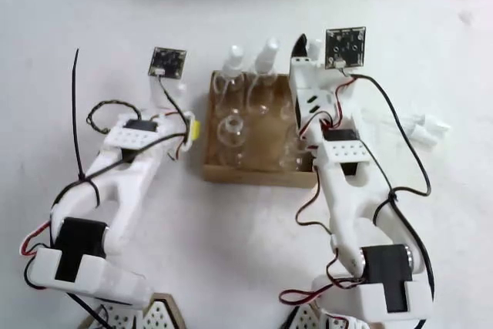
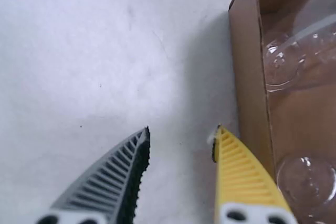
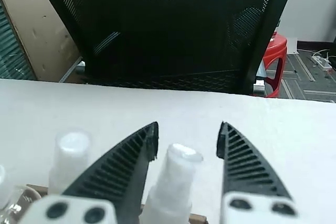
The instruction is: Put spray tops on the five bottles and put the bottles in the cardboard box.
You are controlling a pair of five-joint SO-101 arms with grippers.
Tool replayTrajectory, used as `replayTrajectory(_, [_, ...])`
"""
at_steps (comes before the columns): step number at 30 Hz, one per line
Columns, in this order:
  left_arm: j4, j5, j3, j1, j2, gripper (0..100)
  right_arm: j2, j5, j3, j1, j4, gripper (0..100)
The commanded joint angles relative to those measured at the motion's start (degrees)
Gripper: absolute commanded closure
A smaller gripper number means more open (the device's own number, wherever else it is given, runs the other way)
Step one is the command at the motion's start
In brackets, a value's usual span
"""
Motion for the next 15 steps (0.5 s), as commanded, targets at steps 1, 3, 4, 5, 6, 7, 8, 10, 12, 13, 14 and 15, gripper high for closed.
replayTrajectory(1, [-1.2, -0.9, -3.5, 0.7, -0.5, 81, -4.4, -0.2, 0.1, -0.6, -0.8, 84.8])
replayTrajectory(3, [-1.3, -0.9, -3.5, 0.7, -0.5, 81, -5.6, -0.3, 0.4, -0.6, -0.8, 84.9])
replayTrajectory(4, [-1.3, -0.9, -3.5, 0.7, -0.5, 81, -6.2, -0.3, 0.6, -0.6, -0.8, 84.8])
replayTrajectory(5, [-1.3, -0.9, -3.5, 0.7, -0.5, 81, -7.0, -0.3, 0.8, -0.6, -0.8, 84.8])
replayTrajectory(6, [-1.3, -0.9, -3.5, 0.7, -0.5, 81, -7.9, -0.3, 0.9, -0.6, -0.8, 84.8])
replayTrajectory(7, [-1.3, -0.9, -3.6, 0.7, -0.5, 81, -8.7, -0.3, 1.0, -0.5, -0.7, 84.7])
replayTrajectory(8, [-1.3, -0.9, -3.6, 0.7, -0.5, 81, -9.6, -0.3, 1.1, -0.3, -0.7, 84.7])
replayTrajectory(10, [-1.3, -0.9, -3.6, 0.7, -0.5, 81, -11.8, -0.3, 1.7, 0.0, -0.7, 84.7])
replayTrajectory(12, [-1.3, -0.9, -3.6, 0.7, -0.5, 81, -14.5, -0.3, 2.5, 0.0, 0.0, 84.7])
replayTrajectory(13, [-1.6, -0.9, -3.6, 0.7, -0.5, 81, -15.9, -0.3, 2.6, 0.0, 1.1, 84.7])
replayTrajectory(14, [-2.0, -0.9, -3.5, 0.7, -0.5, 81, -17.4, -0.3, 2.6, 0.0, 2.6, 84.7])
replayTrajectory(15, [-2.0, -0.9, -3.5, 0.7, -0.4, 81, -18.9, -0.3, 2.6, 0.0, 4.4, 84.7])
